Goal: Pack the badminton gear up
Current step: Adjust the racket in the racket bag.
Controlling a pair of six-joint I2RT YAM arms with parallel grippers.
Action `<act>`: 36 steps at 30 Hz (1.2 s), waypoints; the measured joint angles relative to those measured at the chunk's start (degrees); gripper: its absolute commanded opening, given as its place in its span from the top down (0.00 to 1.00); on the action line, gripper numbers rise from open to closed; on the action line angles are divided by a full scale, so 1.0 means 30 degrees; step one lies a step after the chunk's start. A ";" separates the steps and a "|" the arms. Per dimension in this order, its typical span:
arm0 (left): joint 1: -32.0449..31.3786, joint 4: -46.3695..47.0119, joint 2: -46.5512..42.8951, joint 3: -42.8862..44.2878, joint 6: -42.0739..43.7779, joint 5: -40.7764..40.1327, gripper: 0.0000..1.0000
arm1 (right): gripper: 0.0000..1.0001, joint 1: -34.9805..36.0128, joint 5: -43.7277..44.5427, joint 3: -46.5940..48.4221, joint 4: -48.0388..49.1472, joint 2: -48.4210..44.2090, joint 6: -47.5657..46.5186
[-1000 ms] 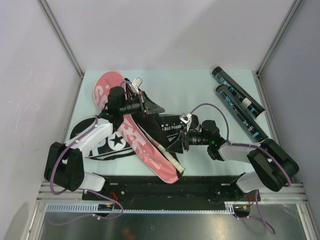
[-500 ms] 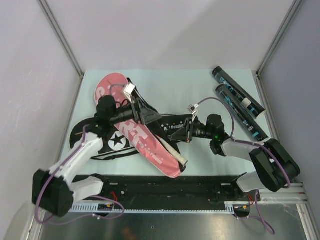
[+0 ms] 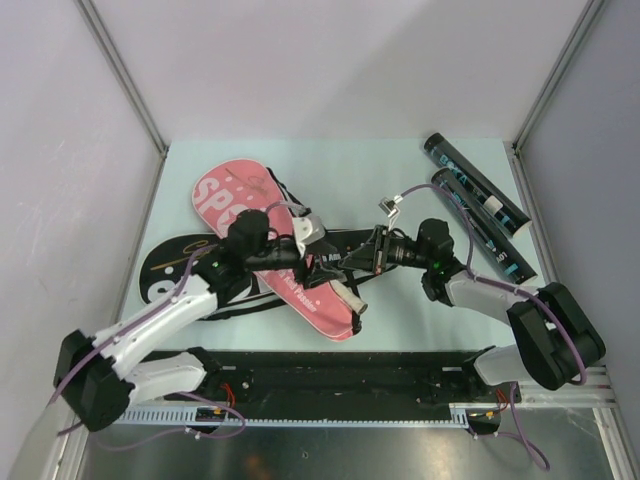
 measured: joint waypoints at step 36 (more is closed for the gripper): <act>-0.0044 0.9486 0.9741 -0.4226 -0.8021 -0.8808 1.00 | 1.00 -0.0299 1.0732 -0.2331 -1.5606 -0.7679 -0.4153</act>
